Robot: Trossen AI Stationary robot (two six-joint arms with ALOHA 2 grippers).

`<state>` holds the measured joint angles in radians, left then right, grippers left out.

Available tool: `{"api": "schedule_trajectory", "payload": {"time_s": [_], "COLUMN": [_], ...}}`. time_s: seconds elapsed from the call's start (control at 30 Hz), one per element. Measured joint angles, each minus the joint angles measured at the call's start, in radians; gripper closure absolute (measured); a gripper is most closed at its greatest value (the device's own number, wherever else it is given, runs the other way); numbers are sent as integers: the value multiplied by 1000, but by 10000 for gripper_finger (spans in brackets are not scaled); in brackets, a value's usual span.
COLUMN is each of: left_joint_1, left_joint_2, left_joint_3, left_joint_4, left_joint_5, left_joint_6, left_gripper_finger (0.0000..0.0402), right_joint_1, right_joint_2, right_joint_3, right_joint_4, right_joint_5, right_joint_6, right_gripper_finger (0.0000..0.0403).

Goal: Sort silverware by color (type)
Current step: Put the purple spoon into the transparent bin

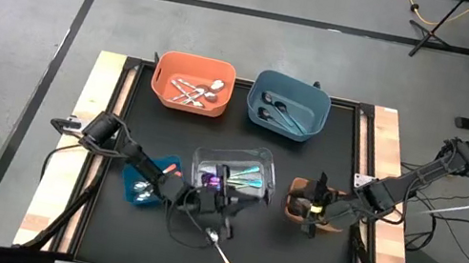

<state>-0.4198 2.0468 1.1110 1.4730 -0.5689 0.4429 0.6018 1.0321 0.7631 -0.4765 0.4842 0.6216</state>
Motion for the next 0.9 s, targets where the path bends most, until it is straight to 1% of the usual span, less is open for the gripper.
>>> {"api": "schedule_trajectory", "payload": {"time_s": [0.17,0.37,0.5,0.63,0.8,0.9], "left_joint_1": [51,97,119,136,149,152], "left_joint_2": [0,0,0,0,0,0], "left_joint_3": [0,0,0,0,0,0], "left_joint_4": [42,78,88,92,92,92], "left_joint_5": [0,7,9,9,15,45], "left_joint_6": [11,-35,-44,-64,-75,-74], "left_gripper_finger": [384,384,384,384,384,384], "right_joint_1": [0,0,0,0,0,0], "right_joint_2": [0,0,0,13,80,127], "right_joint_3": [0,0,0,0,0,0], "right_joint_4": [116,188,273,384,549,635], "right_joint_5": [67,127,186,245,272,339], "right_joint_6": [-2,-37,-101,-200,-317,-346], "right_gripper_finger": [260,260,260,260,260,260]}}
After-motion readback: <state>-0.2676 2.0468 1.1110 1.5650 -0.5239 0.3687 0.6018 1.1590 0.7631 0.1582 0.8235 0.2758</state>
